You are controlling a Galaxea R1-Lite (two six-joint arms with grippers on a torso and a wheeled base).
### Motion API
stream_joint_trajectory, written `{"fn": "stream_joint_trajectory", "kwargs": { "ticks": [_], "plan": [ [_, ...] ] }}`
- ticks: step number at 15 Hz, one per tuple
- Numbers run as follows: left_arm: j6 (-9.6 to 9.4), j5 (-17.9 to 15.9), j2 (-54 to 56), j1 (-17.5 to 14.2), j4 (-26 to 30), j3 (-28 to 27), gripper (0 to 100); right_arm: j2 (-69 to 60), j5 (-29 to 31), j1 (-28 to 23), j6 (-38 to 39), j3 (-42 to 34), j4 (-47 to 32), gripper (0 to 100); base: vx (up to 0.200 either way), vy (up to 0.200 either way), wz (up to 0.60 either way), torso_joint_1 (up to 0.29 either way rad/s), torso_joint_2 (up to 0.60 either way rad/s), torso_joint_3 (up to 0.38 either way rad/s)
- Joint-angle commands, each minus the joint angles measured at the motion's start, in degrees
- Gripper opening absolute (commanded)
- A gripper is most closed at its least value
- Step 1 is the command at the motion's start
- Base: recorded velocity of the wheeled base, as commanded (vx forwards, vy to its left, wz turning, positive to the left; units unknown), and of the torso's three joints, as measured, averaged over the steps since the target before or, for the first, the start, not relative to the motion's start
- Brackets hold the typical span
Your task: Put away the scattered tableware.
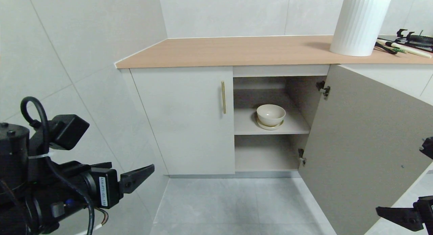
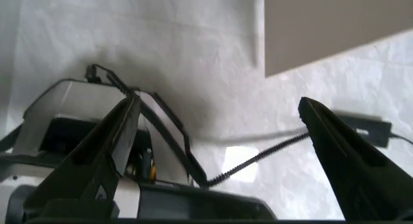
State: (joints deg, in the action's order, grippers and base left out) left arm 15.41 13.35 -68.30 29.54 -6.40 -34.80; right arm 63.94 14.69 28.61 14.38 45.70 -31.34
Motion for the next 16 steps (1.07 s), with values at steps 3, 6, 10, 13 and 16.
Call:
{"fn": "stream_joint_trajectory", "kwargs": {
  "ticks": [3,6,10,13,16],
  "plan": [
    [0.06,0.01,-0.25,-0.01,-0.02,0.09,100,0.84,-0.01,-1.19,0.03,2.46,-5.84,100,0.0,-0.2,0.0,-0.007,0.0,0.004],
    [0.06,0.01,-0.25,-0.01,-0.02,0.09,100,1.01,-0.01,-1.28,0.03,2.55,-7.33,100,0.0,-0.2,0.0,0.002,0.0,0.004],
    [0.06,0.01,-0.25,-0.01,-0.1,0.09,100,1.63,-0.01,-2.24,0.03,3.52,-10.14,100,0.0,-0.2,0.0,-0.001,0.0,0.004],
    [0.06,-0.08,-0.25,-0.01,-0.02,0.18,100,2.95,-0.01,-10.59,-0.5,5.27,-10.14,100,0.0,-0.067,0.0,0.002,0.0,-0.001],
    [0.06,-0.17,-0.25,-0.01,-0.02,0.26,100,4.44,-0.01,-20.44,-1.29,8.17,-9.79,100,0.0,0.0,0.0,0.0,0.0,0.0]
  ]
}}
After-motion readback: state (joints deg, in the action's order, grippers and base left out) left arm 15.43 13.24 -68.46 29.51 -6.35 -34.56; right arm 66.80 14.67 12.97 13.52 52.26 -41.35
